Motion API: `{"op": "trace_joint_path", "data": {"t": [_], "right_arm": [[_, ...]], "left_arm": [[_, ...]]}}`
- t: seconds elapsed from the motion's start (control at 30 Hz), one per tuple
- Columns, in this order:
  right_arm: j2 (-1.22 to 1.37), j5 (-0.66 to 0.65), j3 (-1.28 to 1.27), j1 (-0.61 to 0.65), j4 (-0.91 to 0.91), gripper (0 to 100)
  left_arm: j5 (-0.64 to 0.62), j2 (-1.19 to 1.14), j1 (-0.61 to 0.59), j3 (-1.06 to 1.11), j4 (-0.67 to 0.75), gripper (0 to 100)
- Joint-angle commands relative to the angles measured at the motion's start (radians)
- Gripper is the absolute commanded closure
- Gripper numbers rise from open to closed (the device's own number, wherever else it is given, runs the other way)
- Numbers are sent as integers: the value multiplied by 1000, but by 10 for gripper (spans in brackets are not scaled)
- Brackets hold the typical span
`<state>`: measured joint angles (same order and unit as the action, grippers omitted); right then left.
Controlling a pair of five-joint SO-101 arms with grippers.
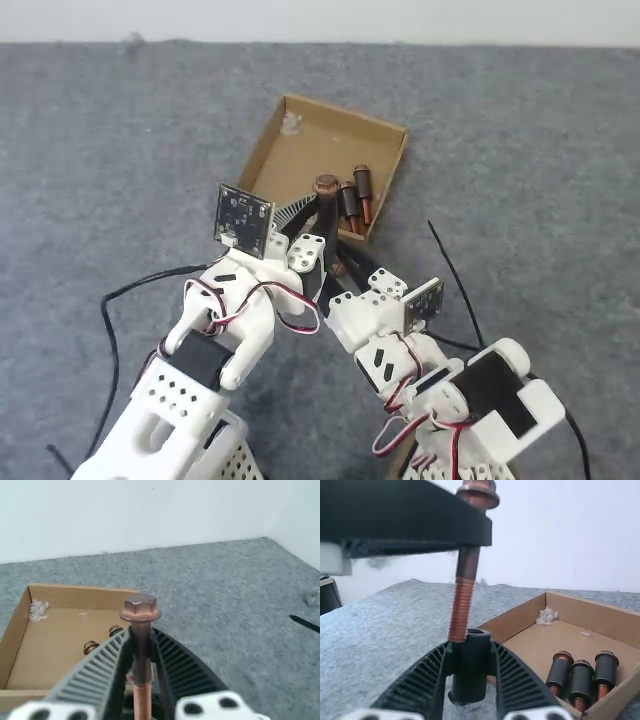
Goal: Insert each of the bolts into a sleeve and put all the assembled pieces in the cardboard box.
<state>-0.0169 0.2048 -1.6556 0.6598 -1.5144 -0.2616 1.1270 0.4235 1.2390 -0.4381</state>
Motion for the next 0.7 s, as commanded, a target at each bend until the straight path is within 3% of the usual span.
{"op": "trace_joint_path", "data": {"t": [0.0,0.17,0.67], "right_arm": [[-7,11,-9,-1,-4,992],[-13,11,-21,-1,-4,992],[-8,9,-23,-1,-4,992]], "left_arm": [[14,23,6,4,46,988],[14,23,3,51,161,988],[14,25,-8,68,219,988]]}}
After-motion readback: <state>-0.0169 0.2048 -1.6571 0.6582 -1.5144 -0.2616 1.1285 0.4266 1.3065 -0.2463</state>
